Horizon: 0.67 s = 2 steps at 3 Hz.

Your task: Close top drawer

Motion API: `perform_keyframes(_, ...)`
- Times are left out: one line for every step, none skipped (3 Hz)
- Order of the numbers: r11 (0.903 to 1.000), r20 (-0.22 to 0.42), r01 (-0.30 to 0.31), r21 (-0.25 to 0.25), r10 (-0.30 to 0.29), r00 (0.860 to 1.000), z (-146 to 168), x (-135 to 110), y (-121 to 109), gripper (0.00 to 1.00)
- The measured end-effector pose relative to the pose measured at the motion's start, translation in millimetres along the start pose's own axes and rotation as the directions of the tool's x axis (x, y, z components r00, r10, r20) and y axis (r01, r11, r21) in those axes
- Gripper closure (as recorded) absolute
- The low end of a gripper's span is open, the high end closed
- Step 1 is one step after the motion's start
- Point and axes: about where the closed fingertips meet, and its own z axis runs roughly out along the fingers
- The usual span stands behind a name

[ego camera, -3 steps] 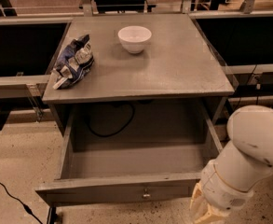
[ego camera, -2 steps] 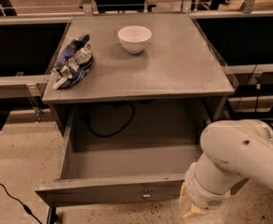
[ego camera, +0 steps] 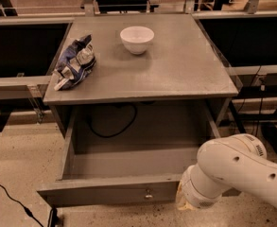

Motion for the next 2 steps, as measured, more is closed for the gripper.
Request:
perform_keyframes(1.0, 0.0, 0.0, 0.0, 0.0, 1.0, 0.0, 0.0, 0.0, 0.59)
perform_keyframes(1.0, 0.0, 0.0, 0.0, 0.0, 1.0, 0.0, 0.0, 0.0, 0.36)
